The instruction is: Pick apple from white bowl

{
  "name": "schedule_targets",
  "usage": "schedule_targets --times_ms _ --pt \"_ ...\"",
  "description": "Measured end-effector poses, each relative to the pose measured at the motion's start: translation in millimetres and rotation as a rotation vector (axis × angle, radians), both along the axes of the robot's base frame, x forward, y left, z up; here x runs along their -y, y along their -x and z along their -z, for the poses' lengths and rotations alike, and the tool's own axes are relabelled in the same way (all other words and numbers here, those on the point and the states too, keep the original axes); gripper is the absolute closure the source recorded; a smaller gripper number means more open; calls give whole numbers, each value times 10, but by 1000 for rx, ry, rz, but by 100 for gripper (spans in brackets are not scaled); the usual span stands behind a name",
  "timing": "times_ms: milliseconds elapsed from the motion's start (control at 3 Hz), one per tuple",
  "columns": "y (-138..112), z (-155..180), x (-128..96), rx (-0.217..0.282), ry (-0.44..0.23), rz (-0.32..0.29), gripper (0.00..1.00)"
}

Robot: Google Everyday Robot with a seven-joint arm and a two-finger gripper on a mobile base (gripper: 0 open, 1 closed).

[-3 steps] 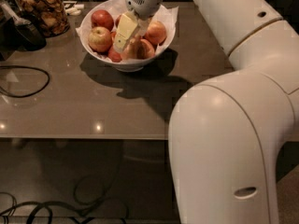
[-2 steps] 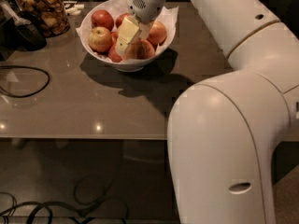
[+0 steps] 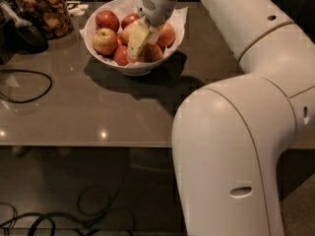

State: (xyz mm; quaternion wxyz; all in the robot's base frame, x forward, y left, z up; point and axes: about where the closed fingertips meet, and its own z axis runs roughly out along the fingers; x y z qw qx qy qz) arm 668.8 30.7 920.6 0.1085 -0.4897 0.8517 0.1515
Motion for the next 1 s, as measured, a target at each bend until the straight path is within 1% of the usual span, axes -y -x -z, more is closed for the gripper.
schedule_targets --times_ms 667,1000 --pt "-1 -17 1 0 0 1 90" --pt "-2 -17 1 0 0 1 100"
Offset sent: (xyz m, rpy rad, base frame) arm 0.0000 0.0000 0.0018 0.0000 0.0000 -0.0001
